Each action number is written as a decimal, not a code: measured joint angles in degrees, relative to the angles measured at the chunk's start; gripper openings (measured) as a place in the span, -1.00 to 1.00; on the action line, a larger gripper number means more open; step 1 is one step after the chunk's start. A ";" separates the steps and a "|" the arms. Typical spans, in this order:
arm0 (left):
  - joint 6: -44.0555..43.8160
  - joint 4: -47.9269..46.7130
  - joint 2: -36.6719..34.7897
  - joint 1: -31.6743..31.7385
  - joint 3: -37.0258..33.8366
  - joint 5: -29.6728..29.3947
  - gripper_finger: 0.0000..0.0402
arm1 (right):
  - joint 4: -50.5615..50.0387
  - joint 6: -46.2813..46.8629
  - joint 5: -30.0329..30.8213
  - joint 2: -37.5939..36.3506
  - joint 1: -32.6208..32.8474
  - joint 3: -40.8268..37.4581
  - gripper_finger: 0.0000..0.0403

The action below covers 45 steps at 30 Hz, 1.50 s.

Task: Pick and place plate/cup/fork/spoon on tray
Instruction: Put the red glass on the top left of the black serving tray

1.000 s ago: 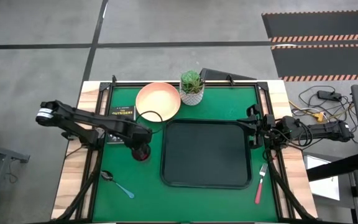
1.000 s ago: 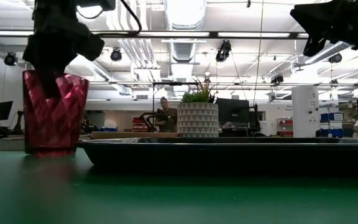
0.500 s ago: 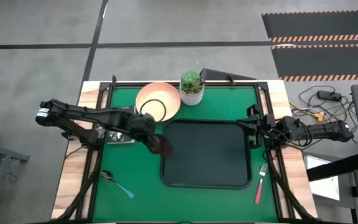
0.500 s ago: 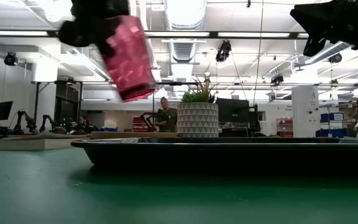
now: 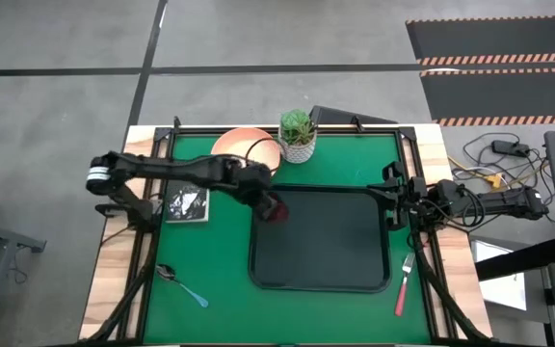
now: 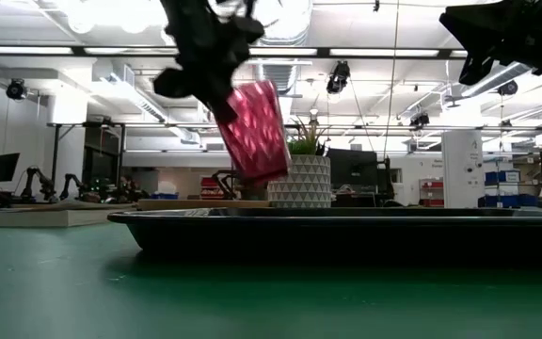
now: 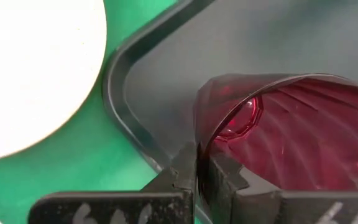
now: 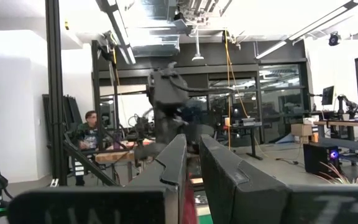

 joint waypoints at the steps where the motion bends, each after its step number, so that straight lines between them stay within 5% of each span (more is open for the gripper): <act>1: 1.10 0.01 1.02 0.82 0.71 0.49 -1.00 | 0.00 0.00 0.00 0.00 0.00 0.00 -0.82; 14: 6.15 -3.30 7.01 7.36 2.37 3.77 -1.00 | 0.00 -0.04 -0.02 -0.02 0.02 0.01 -0.82; 45: 7.40 -2.52 6.59 7.66 1.80 3.17 -0.76 | -0.02 0.00 -0.02 -0.02 0.00 0.01 -0.82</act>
